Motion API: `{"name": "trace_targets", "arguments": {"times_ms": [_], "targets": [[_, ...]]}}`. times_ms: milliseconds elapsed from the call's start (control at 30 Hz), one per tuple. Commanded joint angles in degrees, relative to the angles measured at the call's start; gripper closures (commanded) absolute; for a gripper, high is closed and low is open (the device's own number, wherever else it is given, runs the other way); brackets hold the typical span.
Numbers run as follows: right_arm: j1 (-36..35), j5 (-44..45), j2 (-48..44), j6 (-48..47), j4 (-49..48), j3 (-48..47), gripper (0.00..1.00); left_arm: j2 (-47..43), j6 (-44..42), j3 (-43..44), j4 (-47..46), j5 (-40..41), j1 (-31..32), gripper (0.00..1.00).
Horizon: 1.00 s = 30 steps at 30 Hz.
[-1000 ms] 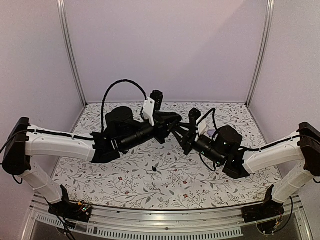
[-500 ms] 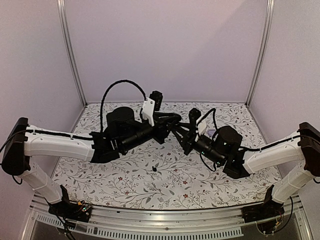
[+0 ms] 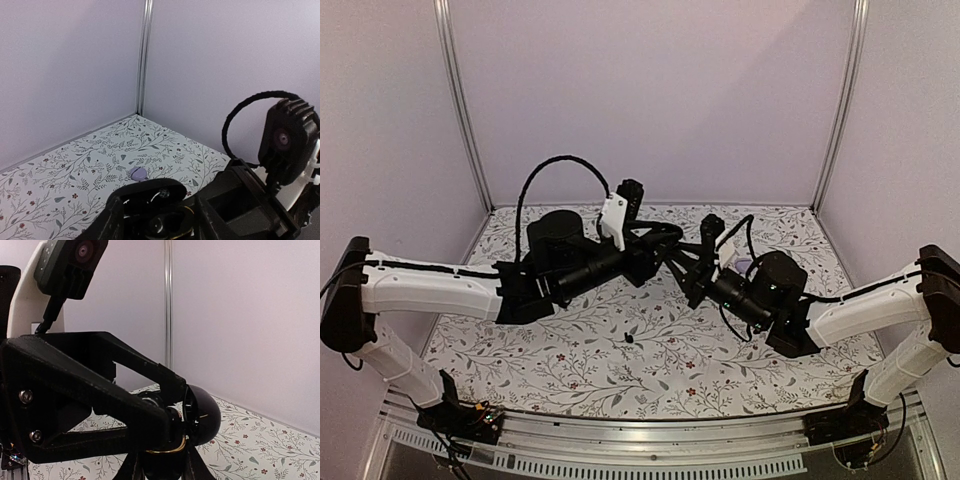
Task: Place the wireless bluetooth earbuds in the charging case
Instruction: Insert the right earbud into the right side groove of the charging case, then pick up the right earbud from the right side groove of the charging case.
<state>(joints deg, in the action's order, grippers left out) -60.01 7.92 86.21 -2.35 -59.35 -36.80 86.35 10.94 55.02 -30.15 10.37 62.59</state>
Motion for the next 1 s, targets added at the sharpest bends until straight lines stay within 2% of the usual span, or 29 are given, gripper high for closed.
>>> {"name": "trace_targets", "arguments": {"times_ms": [0,67,333,633,800,967], "targets": [[-0.60,-1.47,-1.80,0.37,-9.81,-0.90,1.00,-2.35,-3.95,-0.81,6.74,-6.81,0.48,0.50],[-0.17,-2.08,-1.75,0.84,-9.81,-0.45,1.00,-3.80,-5.29,-0.93,7.27,-8.34,0.44,0.43],[1.15,-6.25,-1.17,3.27,-9.85,0.68,1.00,-7.47,-8.43,1.17,12.89,-9.26,0.15,0.32],[2.52,-13.71,-0.88,7.67,-10.47,2.28,1.00,-11.86,-6.65,-1.57,11.50,-9.93,-2.43,0.30],[3.14,-13.62,-1.50,8.78,-9.99,2.92,1.00,-15.33,-7.69,-3.91,9.92,-11.88,-2.84,0.38],[3.93,-15.12,-2.96,9.19,-6.78,2.96,1.00,-17.30,-11.39,-4.35,13.58,-15.22,-3.38,0.58]]}}
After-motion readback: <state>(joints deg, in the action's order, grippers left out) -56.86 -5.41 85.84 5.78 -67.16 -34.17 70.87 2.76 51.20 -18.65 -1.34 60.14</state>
